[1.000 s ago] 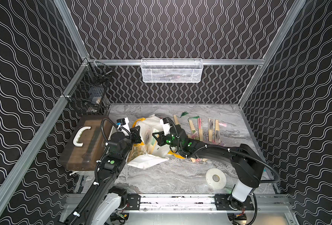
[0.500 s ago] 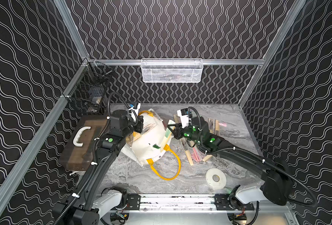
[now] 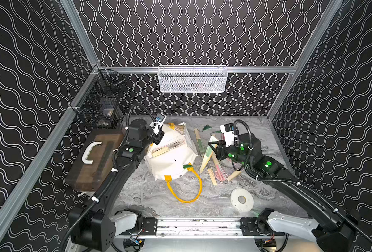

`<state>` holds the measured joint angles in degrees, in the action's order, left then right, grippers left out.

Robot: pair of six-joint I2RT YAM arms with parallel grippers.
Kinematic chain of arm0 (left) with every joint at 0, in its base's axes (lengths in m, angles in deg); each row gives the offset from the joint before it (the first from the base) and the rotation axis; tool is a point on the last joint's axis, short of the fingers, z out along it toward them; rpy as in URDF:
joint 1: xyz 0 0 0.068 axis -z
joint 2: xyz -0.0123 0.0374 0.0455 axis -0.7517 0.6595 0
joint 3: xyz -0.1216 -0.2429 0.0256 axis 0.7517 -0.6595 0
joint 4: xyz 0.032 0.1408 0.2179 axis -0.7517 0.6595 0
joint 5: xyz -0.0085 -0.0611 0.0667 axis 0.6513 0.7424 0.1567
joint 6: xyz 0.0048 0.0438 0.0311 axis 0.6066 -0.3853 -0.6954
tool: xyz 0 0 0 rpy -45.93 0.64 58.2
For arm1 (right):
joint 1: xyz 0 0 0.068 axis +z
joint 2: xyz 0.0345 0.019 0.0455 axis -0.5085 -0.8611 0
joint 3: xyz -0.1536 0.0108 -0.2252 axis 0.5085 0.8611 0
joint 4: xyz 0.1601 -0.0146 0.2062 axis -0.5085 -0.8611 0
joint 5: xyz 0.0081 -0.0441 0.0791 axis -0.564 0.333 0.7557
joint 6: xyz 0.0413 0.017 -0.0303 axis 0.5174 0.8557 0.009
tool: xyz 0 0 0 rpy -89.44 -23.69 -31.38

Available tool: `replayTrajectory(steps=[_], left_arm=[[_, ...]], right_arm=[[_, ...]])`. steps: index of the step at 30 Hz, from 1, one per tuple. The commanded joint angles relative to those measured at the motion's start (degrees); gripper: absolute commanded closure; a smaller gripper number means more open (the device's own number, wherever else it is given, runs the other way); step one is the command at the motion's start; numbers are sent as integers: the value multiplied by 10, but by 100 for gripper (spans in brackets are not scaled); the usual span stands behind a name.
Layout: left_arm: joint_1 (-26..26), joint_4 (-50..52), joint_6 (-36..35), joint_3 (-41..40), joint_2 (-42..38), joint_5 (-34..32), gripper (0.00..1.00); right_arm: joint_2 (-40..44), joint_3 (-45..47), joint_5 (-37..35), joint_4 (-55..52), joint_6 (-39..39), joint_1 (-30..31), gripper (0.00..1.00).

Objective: Take out the folding fans from the tote bags
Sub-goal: Place the folding fan at the center of the board.

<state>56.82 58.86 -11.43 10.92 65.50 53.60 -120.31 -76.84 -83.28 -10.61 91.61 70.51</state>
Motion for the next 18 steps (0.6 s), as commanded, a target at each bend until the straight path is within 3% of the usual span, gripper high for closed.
replayTrajectory(steps=[1,10,14,18], left_arm=[[-3,-48,-50,14,23,19,100],[-21,-35,-100,25,28,62,100],[-50,-10,-120,36,29,116,100],[-77,-21,-122,35,29,128,100]], right_arm=[[22,-5,23,3,4,-3,86],[-14,-34,31,-53,-41,-12,85],[-90,-33,74,-66,-56,-17,87],[-169,-20,99,-30,-45,-24,88]])
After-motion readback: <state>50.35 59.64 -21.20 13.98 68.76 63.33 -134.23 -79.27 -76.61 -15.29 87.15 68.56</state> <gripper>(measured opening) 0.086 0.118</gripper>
